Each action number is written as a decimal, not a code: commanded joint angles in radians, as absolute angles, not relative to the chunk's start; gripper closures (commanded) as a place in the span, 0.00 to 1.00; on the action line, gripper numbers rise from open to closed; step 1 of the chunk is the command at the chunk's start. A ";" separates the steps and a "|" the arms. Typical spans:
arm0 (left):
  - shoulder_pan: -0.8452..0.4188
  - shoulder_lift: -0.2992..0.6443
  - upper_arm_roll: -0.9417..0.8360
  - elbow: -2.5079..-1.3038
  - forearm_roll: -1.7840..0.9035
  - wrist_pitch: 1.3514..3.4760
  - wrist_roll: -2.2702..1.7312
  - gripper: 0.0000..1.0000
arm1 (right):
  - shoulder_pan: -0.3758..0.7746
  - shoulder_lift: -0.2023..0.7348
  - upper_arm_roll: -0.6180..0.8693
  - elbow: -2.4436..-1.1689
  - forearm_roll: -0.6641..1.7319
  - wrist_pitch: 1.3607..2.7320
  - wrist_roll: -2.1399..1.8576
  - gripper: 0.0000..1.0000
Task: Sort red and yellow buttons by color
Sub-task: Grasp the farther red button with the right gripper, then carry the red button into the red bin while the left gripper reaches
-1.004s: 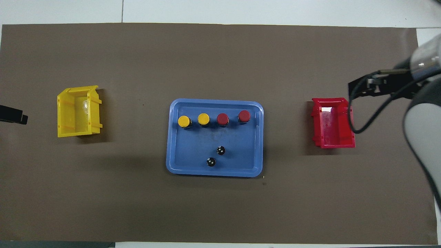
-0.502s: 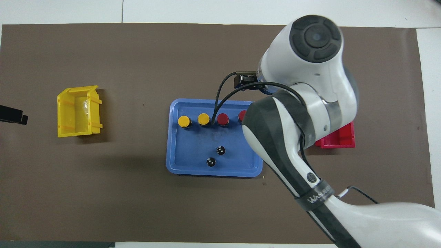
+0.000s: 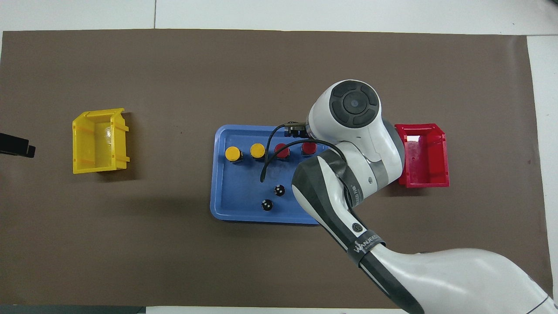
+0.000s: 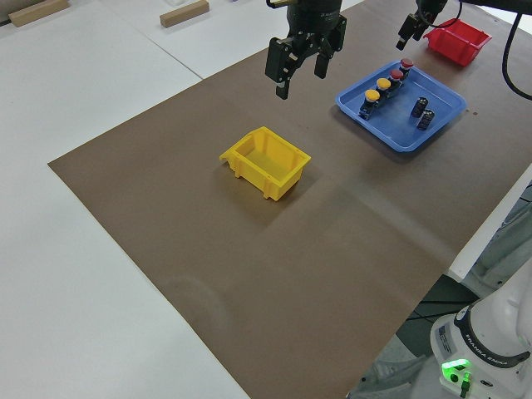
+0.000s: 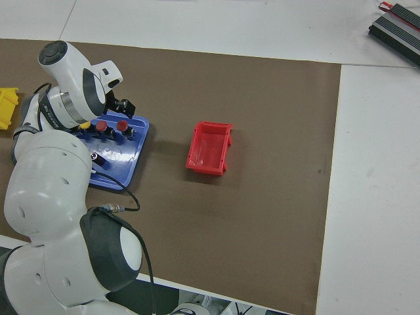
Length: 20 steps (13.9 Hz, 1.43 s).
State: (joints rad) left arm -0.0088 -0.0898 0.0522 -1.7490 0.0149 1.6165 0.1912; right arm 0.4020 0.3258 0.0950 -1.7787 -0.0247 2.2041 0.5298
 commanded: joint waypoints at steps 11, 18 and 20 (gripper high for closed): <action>-0.006 -0.103 0.051 -1.759 0.012 1.611 0.198 0.00 | 0.410 0.293 0.094 -1.914 -0.035 2.286 0.486 0.42; -0.008 -0.104 0.051 -1.761 0.012 1.608 0.198 0.00 | 0.382 0.292 0.089 -1.806 -0.038 2.186 0.465 0.73; -0.008 -0.104 0.051 -1.761 0.012 1.611 0.198 0.00 | 0.316 0.250 0.086 -1.732 -0.038 2.041 0.398 0.73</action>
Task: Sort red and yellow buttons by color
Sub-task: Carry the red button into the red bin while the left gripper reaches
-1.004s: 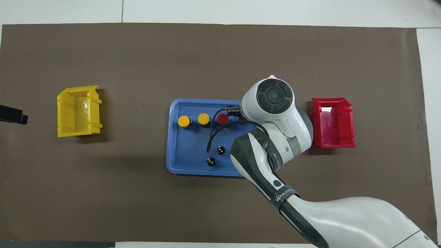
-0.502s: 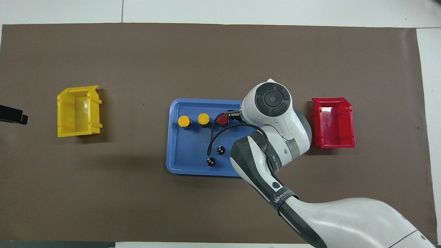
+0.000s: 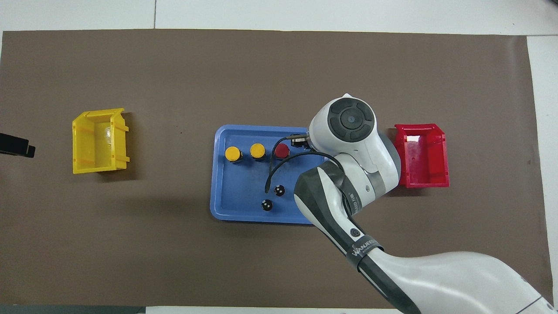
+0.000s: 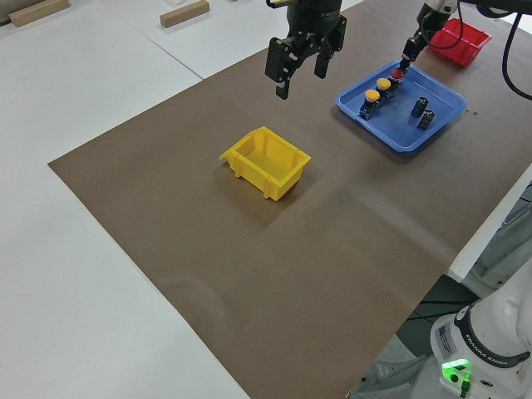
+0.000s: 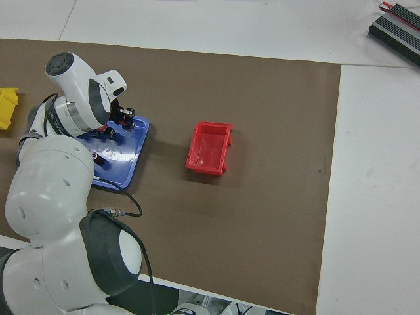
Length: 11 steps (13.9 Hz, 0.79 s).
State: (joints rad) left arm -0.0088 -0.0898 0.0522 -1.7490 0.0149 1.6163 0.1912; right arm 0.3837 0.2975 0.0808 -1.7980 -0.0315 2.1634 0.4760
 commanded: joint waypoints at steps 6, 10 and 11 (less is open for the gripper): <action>-0.014 -0.106 0.043 -1.769 0.012 1.618 0.184 0.00 | 0.020 0.023 0.087 -1.903 -0.031 1.899 0.022 0.72; -0.200 -0.126 -0.009 -1.933 0.012 1.869 -0.115 0.00 | -0.057 -0.034 0.087 -2.069 -0.018 2.026 -0.031 0.72; -0.292 -0.092 -0.009 -1.943 0.011 1.919 -0.226 0.00 | -0.060 -0.052 0.087 -2.127 -0.018 2.089 -0.032 0.72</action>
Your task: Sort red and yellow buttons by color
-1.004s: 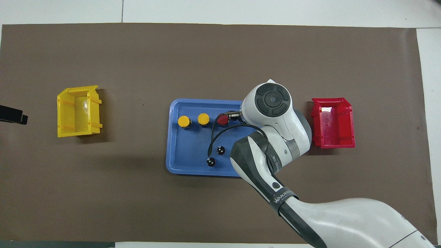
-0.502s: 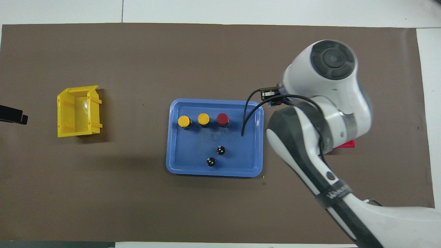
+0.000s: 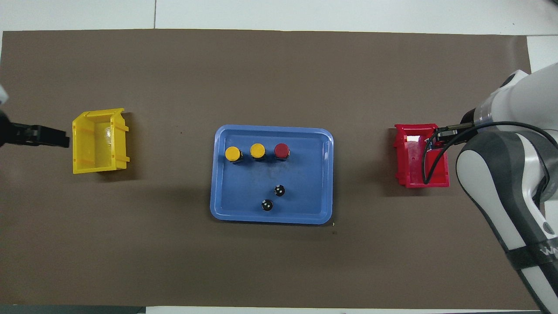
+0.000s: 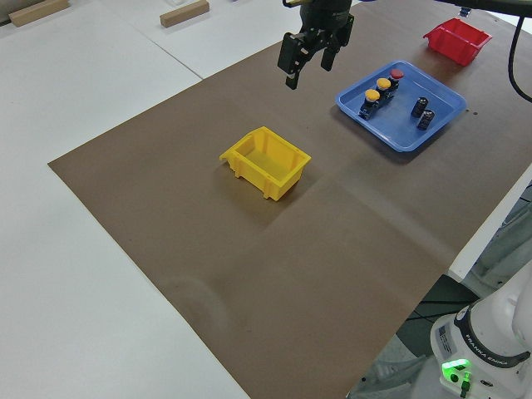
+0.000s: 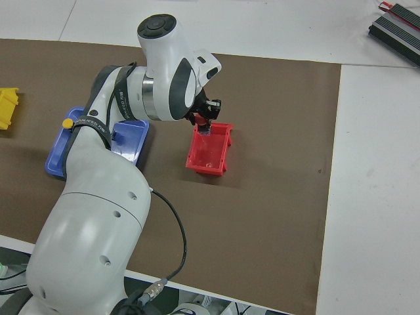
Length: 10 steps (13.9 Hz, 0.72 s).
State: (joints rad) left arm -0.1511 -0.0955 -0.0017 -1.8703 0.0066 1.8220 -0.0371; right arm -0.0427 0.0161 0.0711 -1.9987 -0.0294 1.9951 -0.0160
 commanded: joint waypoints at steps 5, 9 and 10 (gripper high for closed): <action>-0.515 0.131 -0.011 -1.939 0.011 2.178 -0.497 0.08 | -0.063 -0.055 0.086 -2.287 -0.018 2.285 -0.034 0.72; -0.560 0.210 -0.011 -1.948 0.009 2.273 -0.561 0.18 | -0.063 -0.049 0.086 -2.385 -0.018 2.410 -0.034 0.72; -0.560 0.213 -0.011 -1.951 0.009 2.275 -0.563 0.22 | -0.061 -0.051 0.086 -2.393 -0.018 2.414 -0.034 0.68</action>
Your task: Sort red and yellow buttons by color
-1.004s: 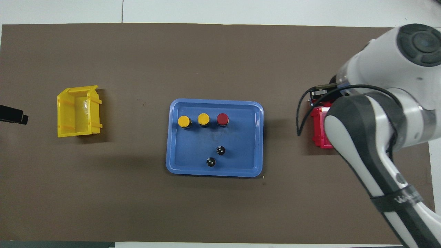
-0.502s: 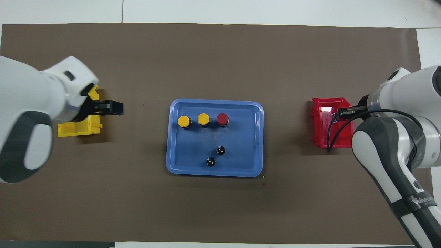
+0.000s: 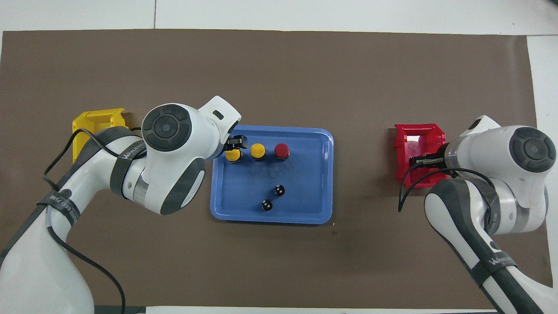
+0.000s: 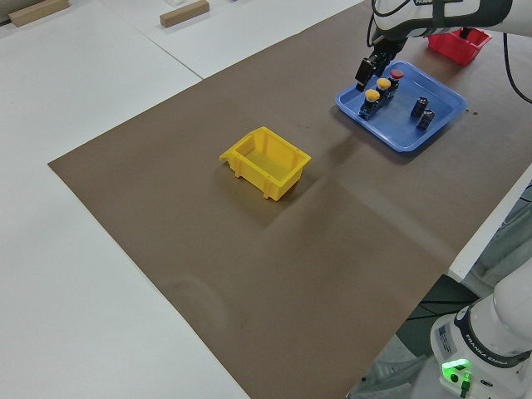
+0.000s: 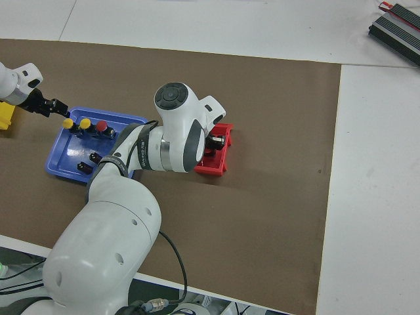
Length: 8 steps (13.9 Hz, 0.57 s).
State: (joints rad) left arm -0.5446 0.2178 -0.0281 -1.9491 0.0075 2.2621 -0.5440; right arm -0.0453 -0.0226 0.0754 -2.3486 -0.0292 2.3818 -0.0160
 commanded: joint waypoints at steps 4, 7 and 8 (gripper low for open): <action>-0.581 0.232 -0.012 -1.960 0.009 2.281 -0.583 0.23 | -0.069 -0.048 0.084 -2.361 -0.018 2.378 -0.083 0.23; -0.601 0.229 -0.012 -1.977 0.009 2.292 -0.600 0.23 | -0.087 -0.006 0.084 -2.173 -0.018 2.173 -0.117 0.20; -0.603 0.229 -0.012 -1.977 0.009 2.292 -0.609 0.30 | -0.083 0.004 0.086 -2.111 -0.018 2.114 -0.117 0.19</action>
